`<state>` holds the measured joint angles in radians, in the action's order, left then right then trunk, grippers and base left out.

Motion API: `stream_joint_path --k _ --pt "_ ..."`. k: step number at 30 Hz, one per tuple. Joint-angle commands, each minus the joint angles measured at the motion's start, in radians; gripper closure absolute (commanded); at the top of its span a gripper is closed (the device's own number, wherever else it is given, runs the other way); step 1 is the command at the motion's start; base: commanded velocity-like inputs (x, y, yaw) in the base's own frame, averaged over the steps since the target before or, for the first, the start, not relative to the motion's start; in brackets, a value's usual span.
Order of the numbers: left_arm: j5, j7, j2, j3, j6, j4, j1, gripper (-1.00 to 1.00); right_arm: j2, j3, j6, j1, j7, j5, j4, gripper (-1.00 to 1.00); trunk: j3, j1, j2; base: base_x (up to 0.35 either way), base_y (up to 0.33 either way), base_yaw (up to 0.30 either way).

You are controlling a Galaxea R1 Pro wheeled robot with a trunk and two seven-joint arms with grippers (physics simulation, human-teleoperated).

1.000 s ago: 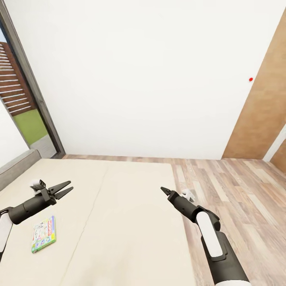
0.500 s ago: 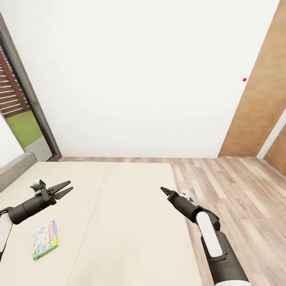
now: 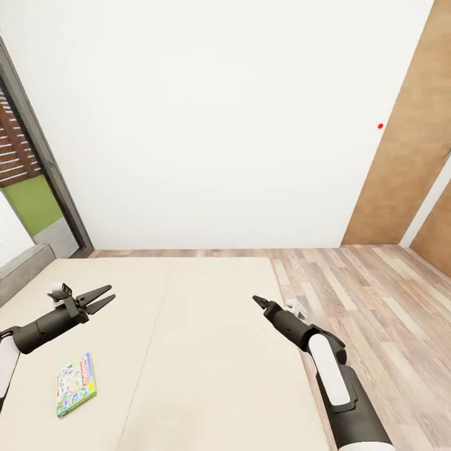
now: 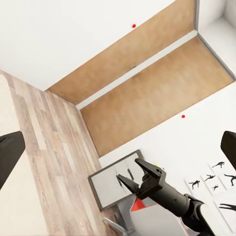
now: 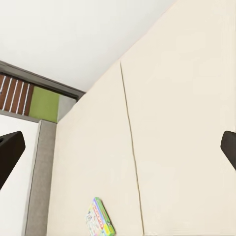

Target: Put all the toys in the child's room - the three board games (two on the bed and one on the table), the two jigsaw puzzles on the table, and the tennis ball on the table - inside the toy box on the table in the child's room.

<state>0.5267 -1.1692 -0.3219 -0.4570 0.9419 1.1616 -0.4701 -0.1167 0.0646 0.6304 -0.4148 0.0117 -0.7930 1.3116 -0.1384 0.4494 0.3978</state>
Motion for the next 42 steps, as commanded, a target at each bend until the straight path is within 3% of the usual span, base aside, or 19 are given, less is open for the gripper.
stream_joint_path --k 1,42 --pt "0.003 -0.001 0.000 0.000 0.006 0.000 -0.001 -1.00 -0.001 0.003 0.006 -0.001 0.001 -0.004 -0.001 -1.00 -0.002 0.001 0.002 0.000 0.170 -0.002" --pt "0.003 -0.001 -0.003 -0.002 0.006 0.000 -0.001 -1.00 -0.001 0.003 0.006 -0.001 0.001 -0.002 -0.006 -1.00 -0.002 0.001 0.002 0.000 0.158 0.000"
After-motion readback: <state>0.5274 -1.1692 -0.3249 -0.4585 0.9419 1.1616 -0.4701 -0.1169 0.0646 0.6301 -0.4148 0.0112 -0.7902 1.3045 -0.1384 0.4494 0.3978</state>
